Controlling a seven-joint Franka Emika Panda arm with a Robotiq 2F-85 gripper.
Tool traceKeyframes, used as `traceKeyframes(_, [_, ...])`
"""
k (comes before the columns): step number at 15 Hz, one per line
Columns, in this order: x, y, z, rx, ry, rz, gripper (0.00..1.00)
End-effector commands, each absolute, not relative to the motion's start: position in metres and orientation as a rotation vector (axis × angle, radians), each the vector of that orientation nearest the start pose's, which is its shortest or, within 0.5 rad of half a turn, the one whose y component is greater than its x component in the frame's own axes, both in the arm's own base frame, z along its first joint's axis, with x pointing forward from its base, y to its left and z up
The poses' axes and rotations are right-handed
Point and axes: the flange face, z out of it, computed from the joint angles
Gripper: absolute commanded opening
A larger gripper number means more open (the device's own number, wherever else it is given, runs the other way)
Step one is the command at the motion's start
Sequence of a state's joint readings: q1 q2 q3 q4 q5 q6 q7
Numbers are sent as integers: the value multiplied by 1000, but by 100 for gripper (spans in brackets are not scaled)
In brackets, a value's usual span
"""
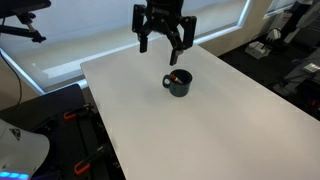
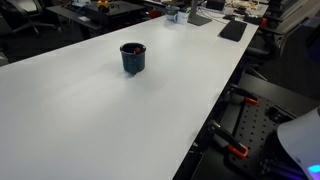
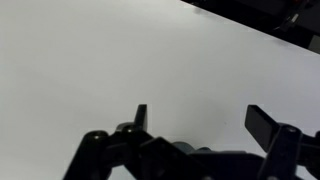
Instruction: Remove the marker from the mug
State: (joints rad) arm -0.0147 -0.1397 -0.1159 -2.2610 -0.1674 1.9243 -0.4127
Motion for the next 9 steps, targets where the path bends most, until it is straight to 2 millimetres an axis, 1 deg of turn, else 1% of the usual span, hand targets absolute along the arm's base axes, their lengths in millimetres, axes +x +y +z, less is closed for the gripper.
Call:
traceKeyframes(1, [490,-82,396,-3121,-557,414,100])
traceKeyframes(4, [511,-84,379,-3101,-567,470,100])
traceKeyframes(6, [525,-80,363,-3069,-594,531,100])
traceKeyframes(7, [507,-82,372,-3117,-570,467,100])
traceKeyframes(9, [519,-80,359,-3100,-581,508,100])
